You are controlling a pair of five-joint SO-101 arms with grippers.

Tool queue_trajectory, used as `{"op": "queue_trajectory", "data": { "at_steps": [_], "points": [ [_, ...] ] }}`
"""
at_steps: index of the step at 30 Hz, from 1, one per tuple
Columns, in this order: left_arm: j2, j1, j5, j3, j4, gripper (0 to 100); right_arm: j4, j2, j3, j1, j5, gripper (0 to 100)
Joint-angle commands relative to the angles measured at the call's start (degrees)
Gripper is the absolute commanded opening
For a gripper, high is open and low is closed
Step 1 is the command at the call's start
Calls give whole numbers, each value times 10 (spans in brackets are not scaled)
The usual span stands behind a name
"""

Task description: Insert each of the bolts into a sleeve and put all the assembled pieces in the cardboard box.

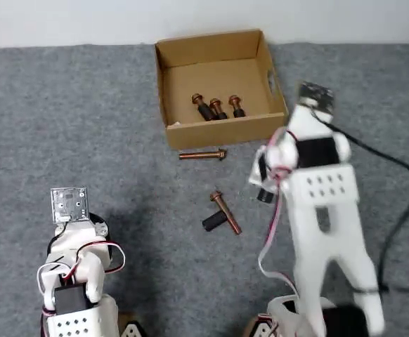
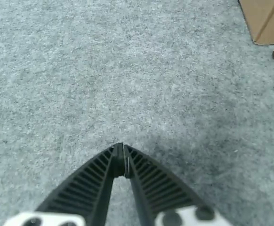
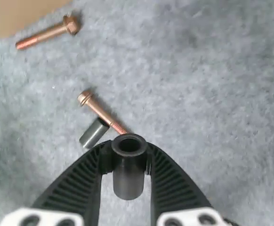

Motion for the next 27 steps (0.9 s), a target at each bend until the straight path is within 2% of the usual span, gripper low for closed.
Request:
{"op": "queue_trajectory", "data": {
  "at_steps": [1,5,10,15,22,27],
  "points": [
    [2,2,-3,-3,-12,5,-78,-114,101,46,23,8],
    [2,10,-4,-3,-4,5,-158,-211,233,97,63,8],
    [2,11,-4,-3,-3,5,-195,-332,352,135,99,8],
    [1,52,-4,-3,19,5,-194,-439,438,137,107,8],
    [0,58,-5,-4,-2,5,-189,-590,529,140,105,8],
    [-3,127,-5,-6,-4,5,-188,-667,555,139,108,8]
  ]
}}
